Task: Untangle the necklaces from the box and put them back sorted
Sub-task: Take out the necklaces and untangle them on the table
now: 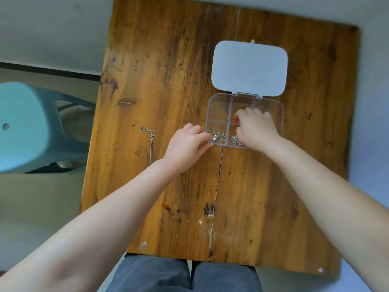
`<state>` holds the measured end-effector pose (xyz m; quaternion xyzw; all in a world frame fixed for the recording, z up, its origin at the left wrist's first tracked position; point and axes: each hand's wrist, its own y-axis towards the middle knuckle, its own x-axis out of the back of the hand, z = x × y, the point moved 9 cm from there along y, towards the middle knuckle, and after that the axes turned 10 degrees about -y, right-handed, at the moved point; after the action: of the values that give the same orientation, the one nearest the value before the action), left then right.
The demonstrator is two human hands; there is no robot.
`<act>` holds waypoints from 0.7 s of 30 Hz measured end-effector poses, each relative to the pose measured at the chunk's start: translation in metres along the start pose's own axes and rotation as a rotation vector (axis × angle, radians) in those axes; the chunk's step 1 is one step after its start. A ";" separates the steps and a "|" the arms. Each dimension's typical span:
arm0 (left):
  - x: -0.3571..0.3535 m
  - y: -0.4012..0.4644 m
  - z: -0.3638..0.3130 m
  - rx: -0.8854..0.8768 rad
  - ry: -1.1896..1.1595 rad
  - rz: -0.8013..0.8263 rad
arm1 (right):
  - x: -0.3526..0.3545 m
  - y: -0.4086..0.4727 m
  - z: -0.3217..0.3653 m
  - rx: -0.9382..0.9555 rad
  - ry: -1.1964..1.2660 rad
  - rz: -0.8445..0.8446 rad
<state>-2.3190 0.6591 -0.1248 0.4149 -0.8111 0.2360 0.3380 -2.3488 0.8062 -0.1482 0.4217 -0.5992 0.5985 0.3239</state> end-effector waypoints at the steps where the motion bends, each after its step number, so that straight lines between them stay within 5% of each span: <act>1: 0.000 0.000 0.000 0.008 0.001 -0.003 | -0.001 0.002 -0.001 -0.002 0.028 0.023; 13: 0.002 -0.001 -0.004 0.025 -0.004 -0.007 | 0.011 0.017 0.003 0.099 0.094 0.106; 18: 0.005 0.002 -0.003 0.143 0.039 0.020 | 0.061 -0.023 -0.008 0.077 0.547 -0.103; 21: 0.021 0.010 -0.026 0.132 -0.313 0.003 | 0.081 -0.056 0.005 0.136 0.952 -0.051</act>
<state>-2.3267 0.6709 -0.0925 0.4667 -0.8372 0.2216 0.1793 -2.3329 0.7960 -0.0515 0.1356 -0.3335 0.7548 0.5483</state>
